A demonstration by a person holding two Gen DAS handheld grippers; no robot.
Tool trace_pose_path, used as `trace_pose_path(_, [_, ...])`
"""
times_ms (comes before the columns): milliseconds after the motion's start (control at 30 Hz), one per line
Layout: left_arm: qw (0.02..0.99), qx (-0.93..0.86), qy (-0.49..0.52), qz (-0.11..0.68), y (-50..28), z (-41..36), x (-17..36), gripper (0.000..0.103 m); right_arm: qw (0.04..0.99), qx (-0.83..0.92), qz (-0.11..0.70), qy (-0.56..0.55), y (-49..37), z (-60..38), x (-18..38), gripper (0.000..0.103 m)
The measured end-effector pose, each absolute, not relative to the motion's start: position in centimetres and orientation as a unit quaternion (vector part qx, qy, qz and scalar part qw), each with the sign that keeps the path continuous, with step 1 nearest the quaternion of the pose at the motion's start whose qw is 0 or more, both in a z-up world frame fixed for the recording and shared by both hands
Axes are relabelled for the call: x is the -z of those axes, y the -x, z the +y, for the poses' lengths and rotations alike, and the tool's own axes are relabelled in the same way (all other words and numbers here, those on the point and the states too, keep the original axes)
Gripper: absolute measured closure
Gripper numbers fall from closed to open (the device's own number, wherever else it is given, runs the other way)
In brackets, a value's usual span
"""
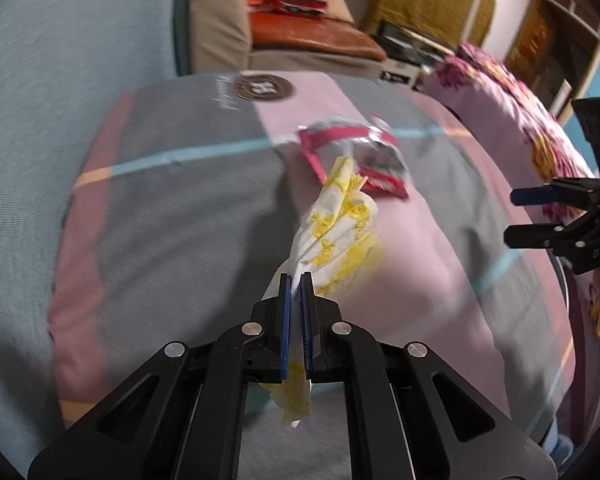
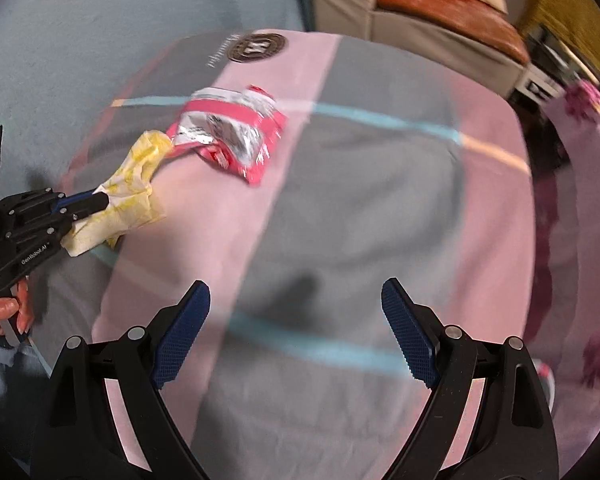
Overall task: Collect trash
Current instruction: 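Grasp the pink wafer packet with the right gripper while the left lifts the tissue, then carry tissue and packet over the wastebasket and open the left gripper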
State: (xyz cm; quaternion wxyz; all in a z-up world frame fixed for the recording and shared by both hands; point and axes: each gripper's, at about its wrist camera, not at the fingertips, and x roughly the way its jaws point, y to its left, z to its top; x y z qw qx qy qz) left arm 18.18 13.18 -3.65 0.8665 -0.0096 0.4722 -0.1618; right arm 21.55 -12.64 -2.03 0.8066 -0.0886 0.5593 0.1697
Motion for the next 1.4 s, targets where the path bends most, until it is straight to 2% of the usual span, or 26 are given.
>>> trace_pose_path(267, [0.861, 0.17, -0.002, 0.479, -20.1, 13.7, 4.0, 0.094, 0.792, -0.237, 0.552, 0.109, -28.7, -8.1, 2.9, 0.019])
trace_pose_path(367, [0.854, 0.174, -0.007, 0.49, -20.5, 13.7, 4.6, 0.081, 0.784, -0.254, 0.556, 0.106, -30.8, -6.9, 3.5, 0.019])
trace_pose_path(433, [0.851, 0.176, -0.007, 0.495, -20.7, 13.8, 5.1, 0.06, 0.78, -0.258, 0.559, 0.108, -31.7, -6.3, 4.1, 0.019])
trace_pose_path(533, [0.85, 0.181, -0.013, 0.495, -20.6, 13.7, 5.4, 0.051, 0.774, -0.267, 0.564, 0.107, -32.6, -5.6, 5.0, 0.02])
trace_pose_path(600, [0.849, 0.178, -0.021, 0.498, -20.8, 13.6, 5.6, 0.051, 0.771, -0.273, 0.566, 0.104, -32.8, -5.0, 5.6, 0.027])
trace_pose_path(633, [0.848, 0.176, -0.023, 0.5, -21.0, 13.5, 5.8, 0.051, 0.767, -0.275, 0.571, 0.1, -32.8, -4.9, 5.9, 0.041])
trace_pose_path(700, [0.849, 0.174, -0.026, 0.498, -21.1, 13.4, 5.9, 0.05, 0.772, -0.275, 0.565, 0.1, -32.5, -4.8, 5.9, 0.05])
trace_pose_path(733, [0.85, 0.173, -0.028, 0.498, -21.1, 13.3, 5.9, 0.05, 0.765, -0.284, 0.572, 0.086, -32.5, -4.8, 6.0, 0.063])
trace_pose_path(867, [0.85, 0.173, -0.033, 0.496, -21.0, 12.6, 6.0, 0.051, 0.772, -0.28, 0.566, 0.073, -31.2, -5.5, 5.2, 0.079])
trace_pose_path(900, [0.851, 0.173, -0.037, 0.494, -20.8, 12.3, 6.0, 0.06, 0.774, -0.276, 0.565, 0.072, -30.9, -5.7, 5.0, 0.08])
trace_pose_path(933, [0.853, 0.168, -0.04, 0.492, -20.6, 12.0, 5.9, 0.074, 0.779, -0.269, 0.562, 0.072, -30.4, -6.1, 4.7, 0.08])
trace_pose_path(1033, [0.856, 0.155, -0.03, 0.492, -20.5, 11.9, 5.9, 0.09, 0.79, -0.25, 0.557, 0.061, -29.0, -7.6, 3.7, 0.08])
trace_pose_path(1400, [0.87, 0.169, -0.031, 0.462, -17.1, 7.6, 2.4, 0.092, 0.823, -0.186, 0.537, 0.019, -21.1, -15.4, 1.0, 0.08])
